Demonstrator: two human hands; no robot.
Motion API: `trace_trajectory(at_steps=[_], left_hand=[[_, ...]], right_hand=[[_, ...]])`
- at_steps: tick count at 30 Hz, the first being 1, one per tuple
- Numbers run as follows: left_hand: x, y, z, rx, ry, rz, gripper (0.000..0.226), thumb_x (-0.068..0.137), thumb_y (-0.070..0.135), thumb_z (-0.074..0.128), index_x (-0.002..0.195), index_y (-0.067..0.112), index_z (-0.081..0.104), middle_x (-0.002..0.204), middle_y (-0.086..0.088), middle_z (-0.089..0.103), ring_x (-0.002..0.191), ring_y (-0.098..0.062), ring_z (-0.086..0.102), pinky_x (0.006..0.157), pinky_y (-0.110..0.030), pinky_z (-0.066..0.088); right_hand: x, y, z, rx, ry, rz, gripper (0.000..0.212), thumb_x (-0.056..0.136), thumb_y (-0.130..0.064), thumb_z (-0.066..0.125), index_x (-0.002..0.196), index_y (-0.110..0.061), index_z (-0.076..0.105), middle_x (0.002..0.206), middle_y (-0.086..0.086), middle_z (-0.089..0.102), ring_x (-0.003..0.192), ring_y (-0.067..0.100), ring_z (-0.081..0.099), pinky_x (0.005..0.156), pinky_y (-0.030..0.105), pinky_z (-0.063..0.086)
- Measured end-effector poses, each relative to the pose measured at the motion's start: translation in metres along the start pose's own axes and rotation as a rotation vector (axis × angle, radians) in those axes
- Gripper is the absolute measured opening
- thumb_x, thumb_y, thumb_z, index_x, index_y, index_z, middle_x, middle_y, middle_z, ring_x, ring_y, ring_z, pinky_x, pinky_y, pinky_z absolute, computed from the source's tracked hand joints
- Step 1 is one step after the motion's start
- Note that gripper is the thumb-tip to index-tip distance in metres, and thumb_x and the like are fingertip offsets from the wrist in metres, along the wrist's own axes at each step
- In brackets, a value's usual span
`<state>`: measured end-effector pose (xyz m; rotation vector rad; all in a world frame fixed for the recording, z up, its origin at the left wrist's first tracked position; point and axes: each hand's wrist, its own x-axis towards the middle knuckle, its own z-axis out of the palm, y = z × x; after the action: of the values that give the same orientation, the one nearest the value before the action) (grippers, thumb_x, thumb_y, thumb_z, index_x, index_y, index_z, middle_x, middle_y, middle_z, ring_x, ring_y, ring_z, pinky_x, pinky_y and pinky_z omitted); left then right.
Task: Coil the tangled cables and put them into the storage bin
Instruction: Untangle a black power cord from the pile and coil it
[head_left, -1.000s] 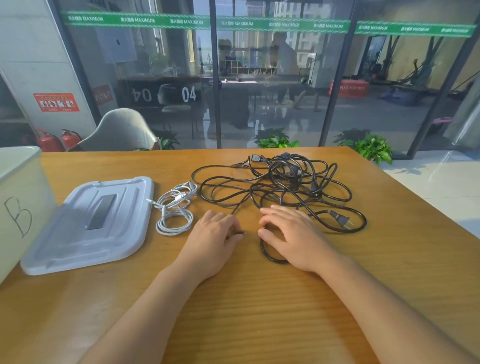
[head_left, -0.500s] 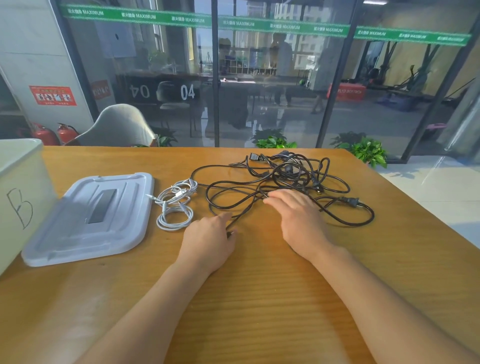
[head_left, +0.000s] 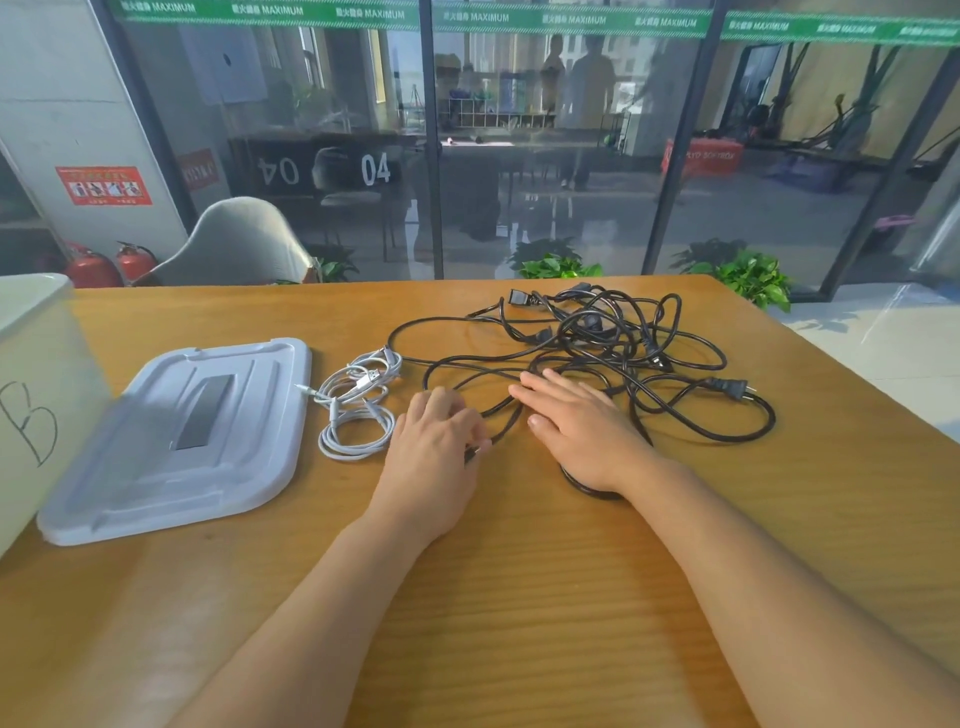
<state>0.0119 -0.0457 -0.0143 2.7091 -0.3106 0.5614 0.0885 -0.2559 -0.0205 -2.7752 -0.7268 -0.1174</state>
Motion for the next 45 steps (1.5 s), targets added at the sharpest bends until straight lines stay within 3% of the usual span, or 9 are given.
trace_trajectory(at_steps=[10, 15, 24, 30, 34, 37, 41, 43, 45], left_hand=[[-0.011, 0.011, -0.013, -0.178, -0.067, 0.025, 0.009, 0.107, 0.029, 0.053, 0.108, 0.020, 0.052, 0.076, 0.009, 0.060, 0.068, -0.020, 0.058, 0.063, -0.036, 0.048], [-0.013, 0.019, -0.012, -0.091, -0.095, 0.013, 0.039, 0.097, 0.051, 0.065, 0.131, 0.033, 0.060, 0.112, 0.013, 0.062, 0.096, -0.012, 0.065, 0.081, -0.035, 0.056], [-0.012, 0.009, -0.017, -0.007, -0.160, 0.003, 0.046, 0.098, 0.019, 0.055, 0.141, 0.035, 0.058, 0.130, 0.015, 0.062, 0.106, -0.011, 0.064, 0.080, -0.027, 0.052], [-0.013, 0.013, -0.018, -0.152, -0.059, 0.051, 0.007, 0.089, 0.029, 0.058, 0.094, 0.025, 0.057, 0.087, 0.012, 0.058, 0.082, -0.012, 0.055, 0.066, -0.032, 0.046], [-0.014, 0.010, -0.021, -0.131, 0.163, 0.101, 0.040, 0.091, 0.044, 0.070, 0.067, 0.018, 0.051, 0.065, 0.011, 0.044, 0.065, -0.008, 0.042, 0.052, -0.022, 0.028], [-0.015, 0.013, -0.025, -0.257, 0.200, 0.118, 0.051, 0.090, 0.055, 0.068, 0.060, 0.016, 0.053, 0.078, 0.010, 0.055, 0.078, -0.011, 0.052, 0.059, -0.031, 0.044], [-0.013, 0.021, -0.029, -0.478, 0.143, 0.096, 0.054, 0.094, 0.027, 0.075, 0.054, 0.029, 0.039, 0.123, 0.014, 0.072, 0.131, -0.003, 0.056, 0.101, -0.026, 0.048], [-0.014, 0.026, -0.027, -0.616, 0.055, 0.086, 0.058, 0.093, 0.012, 0.074, 0.053, 0.031, 0.037, 0.119, 0.014, 0.075, 0.136, 0.004, 0.051, 0.100, -0.021, 0.050], [-0.016, 0.032, -0.021, -0.701, -0.019, 0.043, 0.051, 0.092, 0.009, 0.072, 0.052, 0.029, 0.047, 0.100, 0.008, 0.080, 0.118, 0.007, 0.063, 0.083, -0.023, 0.056]], right_hand=[[-0.002, 0.002, -0.002, 0.043, 0.047, 0.096, 0.048, 0.114, -0.034, 0.028, 0.160, -0.042, 0.032, 0.169, -0.023, 0.020, 0.158, 0.007, 0.011, 0.127, 0.042, 0.013], [-0.002, 0.003, -0.003, -0.007, 0.115, 0.137, 0.046, 0.113, -0.031, 0.031, 0.157, -0.041, 0.040, 0.164, -0.022, 0.034, 0.150, 0.013, 0.028, 0.119, 0.043, 0.026], [-0.001, 0.006, -0.009, -0.073, 0.213, 0.248, 0.025, 0.110, -0.034, 0.045, 0.129, -0.036, 0.060, 0.138, -0.012, 0.052, 0.123, 0.021, 0.051, 0.103, 0.040, 0.041], [-0.002, 0.010, -0.011, -0.111, 0.279, 0.341, 0.020, 0.108, -0.042, 0.048, 0.114, -0.029, 0.062, 0.125, -0.007, 0.056, 0.101, 0.022, 0.060, 0.082, 0.037, 0.049], [-0.001, 0.012, -0.014, -0.155, 0.317, 0.431, 0.026, 0.106, -0.050, 0.048, 0.102, -0.028, 0.060, 0.109, -0.007, 0.060, 0.077, 0.017, 0.056, 0.053, 0.028, 0.032], [-0.002, 0.010, -0.015, -0.168, 0.337, 0.454, 0.025, 0.105, -0.052, 0.049, 0.095, -0.030, 0.054, 0.098, -0.010, 0.060, 0.074, 0.017, 0.055, 0.049, 0.026, 0.027], [-0.003, 0.012, -0.015, -0.143, 0.340, 0.442, 0.024, 0.106, -0.050, 0.049, 0.094, -0.030, 0.054, 0.093, -0.013, 0.057, 0.073, 0.015, 0.054, 0.048, 0.025, 0.029], [-0.004, 0.014, -0.014, -0.126, 0.347, 0.429, 0.023, 0.106, -0.050, 0.050, 0.093, -0.031, 0.053, 0.091, -0.014, 0.056, 0.072, 0.014, 0.053, 0.048, 0.024, 0.028], [-0.004, 0.014, -0.013, -0.121, 0.349, 0.422, 0.023, 0.106, -0.049, 0.050, 0.093, -0.031, 0.053, 0.092, -0.014, 0.057, 0.072, 0.014, 0.054, 0.049, 0.025, 0.029]])
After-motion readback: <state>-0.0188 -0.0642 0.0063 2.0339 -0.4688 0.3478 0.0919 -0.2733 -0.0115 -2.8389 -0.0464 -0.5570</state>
